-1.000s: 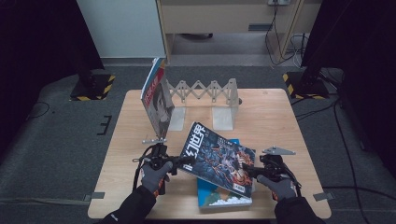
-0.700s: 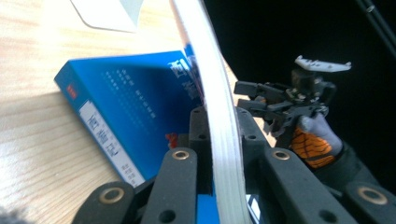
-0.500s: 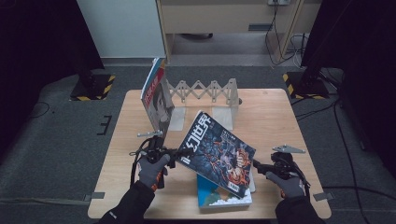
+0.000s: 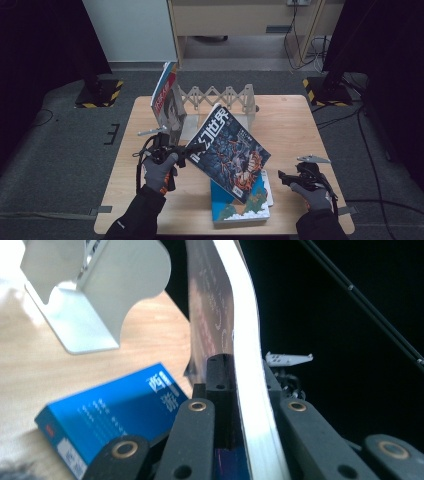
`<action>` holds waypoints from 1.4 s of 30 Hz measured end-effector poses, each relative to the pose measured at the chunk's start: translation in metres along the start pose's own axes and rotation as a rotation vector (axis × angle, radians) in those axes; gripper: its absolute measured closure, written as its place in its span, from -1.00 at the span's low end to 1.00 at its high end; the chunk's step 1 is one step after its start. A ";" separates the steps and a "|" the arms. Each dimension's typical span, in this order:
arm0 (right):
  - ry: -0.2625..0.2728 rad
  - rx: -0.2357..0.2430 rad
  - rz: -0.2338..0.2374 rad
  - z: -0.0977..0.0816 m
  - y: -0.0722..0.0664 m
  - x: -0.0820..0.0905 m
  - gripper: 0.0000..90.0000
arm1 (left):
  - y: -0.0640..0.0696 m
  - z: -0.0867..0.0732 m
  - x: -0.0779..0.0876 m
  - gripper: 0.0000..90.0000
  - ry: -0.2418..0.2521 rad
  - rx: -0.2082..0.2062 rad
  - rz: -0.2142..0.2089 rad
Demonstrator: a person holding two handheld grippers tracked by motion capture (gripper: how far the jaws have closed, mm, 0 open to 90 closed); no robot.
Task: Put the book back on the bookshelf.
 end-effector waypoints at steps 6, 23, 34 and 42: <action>-0.048 0.035 -0.018 -0.006 0.004 -0.007 -0.67 | 0.008 0.017 0.006 0.82 0.020 -0.045 0.017; -0.116 0.090 -0.033 -0.017 0.012 -0.020 -0.72 | 0.020 0.078 0.044 0.82 0.148 -0.120 0.126; -0.086 0.105 -0.034 -0.019 0.011 -0.022 -0.77 | 0.024 0.112 0.075 0.82 0.212 -0.175 0.247; -0.077 0.107 -0.033 -0.019 0.011 -0.022 -0.77 | 0.018 0.121 0.096 0.82 0.237 -0.198 0.327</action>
Point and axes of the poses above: each handheld gripper's, and its own axes: x roughly backward along the jaws, z roughly out of its top, y roughly to its right, the point moved 4 cm from there along -x, roughly forward along the jaws, and after that the axes turned 3 degrees about y, right-handed, at the moved point
